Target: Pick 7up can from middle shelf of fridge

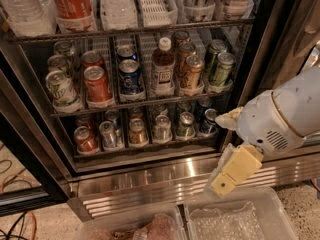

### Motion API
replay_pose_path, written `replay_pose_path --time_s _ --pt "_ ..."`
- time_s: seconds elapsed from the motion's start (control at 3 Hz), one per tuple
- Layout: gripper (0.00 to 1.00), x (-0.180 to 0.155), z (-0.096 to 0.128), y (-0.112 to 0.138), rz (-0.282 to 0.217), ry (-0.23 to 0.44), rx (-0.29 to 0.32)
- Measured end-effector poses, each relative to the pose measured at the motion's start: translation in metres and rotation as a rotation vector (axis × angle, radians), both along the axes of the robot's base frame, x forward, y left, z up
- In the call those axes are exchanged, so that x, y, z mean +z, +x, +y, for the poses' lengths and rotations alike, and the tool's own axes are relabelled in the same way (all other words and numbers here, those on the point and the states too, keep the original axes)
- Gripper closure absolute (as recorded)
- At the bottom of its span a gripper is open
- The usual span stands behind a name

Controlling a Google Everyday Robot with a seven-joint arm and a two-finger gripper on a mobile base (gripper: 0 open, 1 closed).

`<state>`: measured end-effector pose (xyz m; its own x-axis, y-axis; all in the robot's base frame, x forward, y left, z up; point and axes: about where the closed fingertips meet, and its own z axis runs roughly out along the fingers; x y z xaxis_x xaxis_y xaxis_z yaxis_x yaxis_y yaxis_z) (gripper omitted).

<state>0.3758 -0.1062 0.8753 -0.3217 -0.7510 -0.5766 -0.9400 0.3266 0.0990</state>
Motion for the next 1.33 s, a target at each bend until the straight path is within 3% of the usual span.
replay_pose_path --time_s 0.33,0.67,1.0,1.33 --pt "0.00 -0.005 0.018 0.002 -0.023 0.047 0.013" --pt "0.00 -0.020 0.051 -0.007 -0.061 0.156 -0.014" --pt "0.00 -0.043 0.091 -0.025 -0.130 0.248 -0.041" --pt "0.00 -0.040 0.115 -0.020 -0.197 0.290 -0.038"
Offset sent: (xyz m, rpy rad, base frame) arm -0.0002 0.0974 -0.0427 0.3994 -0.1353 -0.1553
